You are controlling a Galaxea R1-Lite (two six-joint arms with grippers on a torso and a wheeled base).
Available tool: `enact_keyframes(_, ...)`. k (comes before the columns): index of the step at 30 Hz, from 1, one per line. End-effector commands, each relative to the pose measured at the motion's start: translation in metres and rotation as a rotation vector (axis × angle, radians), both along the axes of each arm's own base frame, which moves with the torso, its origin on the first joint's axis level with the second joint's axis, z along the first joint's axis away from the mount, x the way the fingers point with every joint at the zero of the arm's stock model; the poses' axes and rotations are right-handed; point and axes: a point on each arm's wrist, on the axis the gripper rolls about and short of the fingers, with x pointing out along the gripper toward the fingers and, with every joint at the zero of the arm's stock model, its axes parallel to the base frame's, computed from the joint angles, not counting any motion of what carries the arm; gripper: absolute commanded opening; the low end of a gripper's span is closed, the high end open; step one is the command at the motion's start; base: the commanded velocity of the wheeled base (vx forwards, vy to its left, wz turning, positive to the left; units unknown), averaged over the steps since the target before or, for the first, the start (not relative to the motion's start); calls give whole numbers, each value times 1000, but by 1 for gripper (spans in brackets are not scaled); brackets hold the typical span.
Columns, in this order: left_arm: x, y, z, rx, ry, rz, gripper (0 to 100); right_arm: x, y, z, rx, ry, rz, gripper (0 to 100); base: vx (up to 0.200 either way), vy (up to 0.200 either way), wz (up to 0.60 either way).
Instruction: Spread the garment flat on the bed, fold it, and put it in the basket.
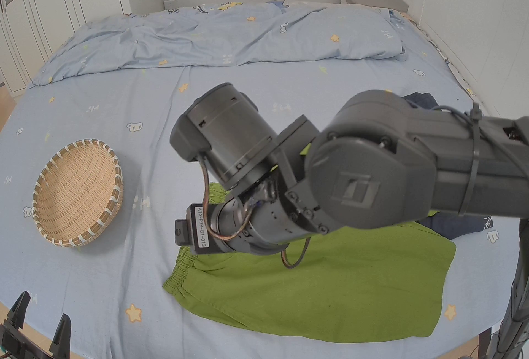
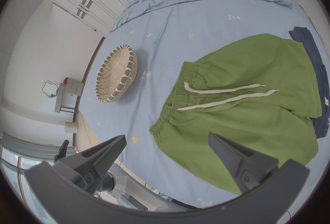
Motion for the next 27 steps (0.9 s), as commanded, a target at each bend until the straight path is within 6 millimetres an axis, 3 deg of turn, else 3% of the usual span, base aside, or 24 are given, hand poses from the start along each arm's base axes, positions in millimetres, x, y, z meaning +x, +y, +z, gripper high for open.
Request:
enact_keyframes(1, -19, 0, 48, -64, -196, -43, 100, -3, -38, 35, 48, -6, -29, 100, 0, 0, 0)
enact_keyframes(2, -27, -1, 68, -121, -213, -87, 100, -7, -55, 45, 78, 13, -18, 100, 0, 0, 0)
enact_keyframes(4, -19, -2, 82, -145, -74, -186, 100, -12, -81, 58, 128, 40, -8, 100, 0, 0, 0)
enact_keyframes(5, -18, -2, 83, -146, -61, -194, 100, -13, -83, 59, 132, 41, -6, 100, 0, 0, 0)
enact_keyframes(6, -4, -5, 90, -152, 74, -302, 100, -18, -109, 68, 175, 33, -22, 100, 0, 0, 0)
enact_keyframes(7, -1, -6, 93, -156, 96, -325, 100, -19, -115, 68, 180, 30, -28, 100, 0, 0, 0)
enact_keyframes(10, 43, -10, 102, -202, 305, -425, 100, -21, -154, 62, 236, -33, -108, 100, 0, 0, 0)
enact_keyframes(11, 47, -10, 103, -205, 319, -427, 100, -21, -157, 61, 243, -39, -116, 100, 0, 0, 0)
enact_keyframes(12, 68, -11, 103, -220, 392, -437, 100, -21, -172, 55, 270, -66, -152, 100, 0, 0, 0)
enact_keyframes(16, 117, -16, 92, -269, 545, -474, 100, -33, -216, 40, 303, -108, -239, 100, 0, 0, 0)
enact_keyframes(19, 136, -20, 83, -329, 627, -518, 100, -43, -231, 31, 297, -103, -264, 100, 0, 0, 0)
enact_keyframes(22, 165, -24, 61, -442, 773, -629, 100, -60, -260, 23, 323, -119, -353, 100, 0, 0, 0)
enact_keyframes(25, 178, -25, 46, -478, 844, -669, 100, -66, -273, 18, 375, -124, -426, 100, 0, 0, 0)
enact_keyframes(27, 204, -22, 25, -495, 902, -648, 100, -79, -287, 6, 417, -105, -496, 100, 0, 0, 0)
